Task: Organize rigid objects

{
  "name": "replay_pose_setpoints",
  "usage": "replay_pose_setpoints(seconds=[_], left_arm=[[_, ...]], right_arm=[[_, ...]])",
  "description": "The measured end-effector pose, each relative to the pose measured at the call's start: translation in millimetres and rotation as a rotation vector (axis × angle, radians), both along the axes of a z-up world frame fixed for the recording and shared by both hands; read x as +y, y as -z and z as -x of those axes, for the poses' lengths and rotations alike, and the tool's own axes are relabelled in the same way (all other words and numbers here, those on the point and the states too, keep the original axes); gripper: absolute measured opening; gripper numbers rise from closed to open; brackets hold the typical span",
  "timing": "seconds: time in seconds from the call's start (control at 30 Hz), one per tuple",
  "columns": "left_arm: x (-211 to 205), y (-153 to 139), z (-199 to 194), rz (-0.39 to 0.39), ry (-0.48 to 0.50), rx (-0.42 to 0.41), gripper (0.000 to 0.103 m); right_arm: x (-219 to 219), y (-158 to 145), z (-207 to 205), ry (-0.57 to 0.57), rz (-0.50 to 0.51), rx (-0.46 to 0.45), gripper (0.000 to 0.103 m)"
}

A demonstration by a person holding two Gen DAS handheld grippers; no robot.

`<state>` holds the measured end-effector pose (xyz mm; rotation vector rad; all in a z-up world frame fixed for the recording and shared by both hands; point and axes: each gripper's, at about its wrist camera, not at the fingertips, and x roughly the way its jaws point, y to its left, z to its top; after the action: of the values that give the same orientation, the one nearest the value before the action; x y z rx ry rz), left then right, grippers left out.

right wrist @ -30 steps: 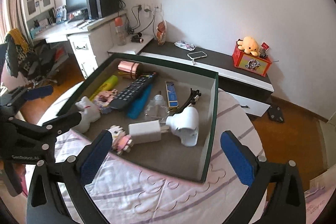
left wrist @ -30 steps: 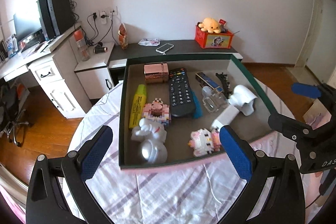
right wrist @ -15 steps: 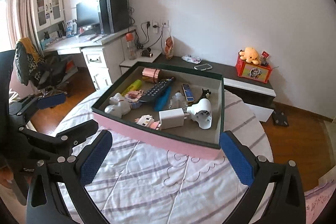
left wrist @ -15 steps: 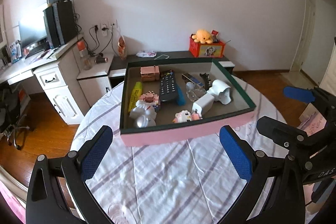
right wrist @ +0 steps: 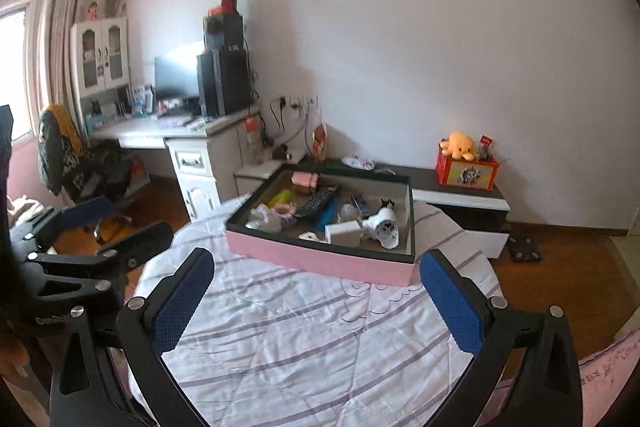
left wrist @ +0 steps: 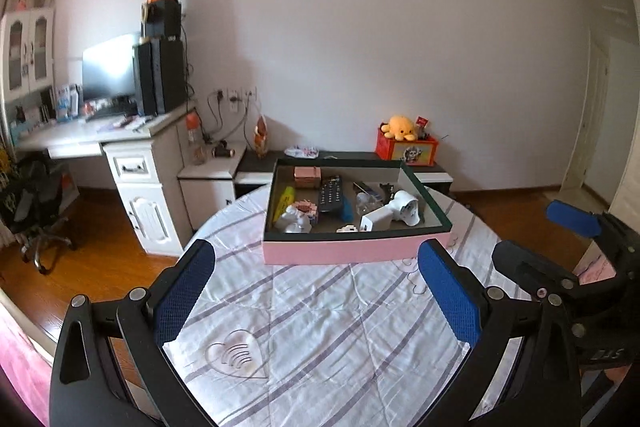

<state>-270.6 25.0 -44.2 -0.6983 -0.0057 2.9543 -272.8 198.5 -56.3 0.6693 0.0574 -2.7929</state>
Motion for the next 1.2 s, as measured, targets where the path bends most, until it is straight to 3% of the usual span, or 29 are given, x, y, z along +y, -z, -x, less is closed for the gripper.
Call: replay_pose_setpoints(seconds=[0.13, 0.33, 1.0, 1.2], left_arm=[[4.2, -7.1, -20.1, 0.074, -0.011, 0.052, 0.103], [2.5, -22.1, -44.7, 0.044, -0.008, 0.103, 0.103], [3.6, -49.6, -119.6, 0.112, -0.085, 0.279, 0.103], [-1.2, -54.3, -135.7, 0.087, -0.081, 0.307, 0.103]], right_arm=[[-1.9, -6.9, -17.7, -0.004, 0.005, 0.035, 0.103], [3.7, -15.1, -39.2, 0.022, 0.031, 0.075, 0.103], [-0.1, -41.1, -95.4, -0.012, 0.029, 0.176, 0.103], [-2.6, -47.2, -109.9, -0.018, 0.032, 0.209, 0.103]])
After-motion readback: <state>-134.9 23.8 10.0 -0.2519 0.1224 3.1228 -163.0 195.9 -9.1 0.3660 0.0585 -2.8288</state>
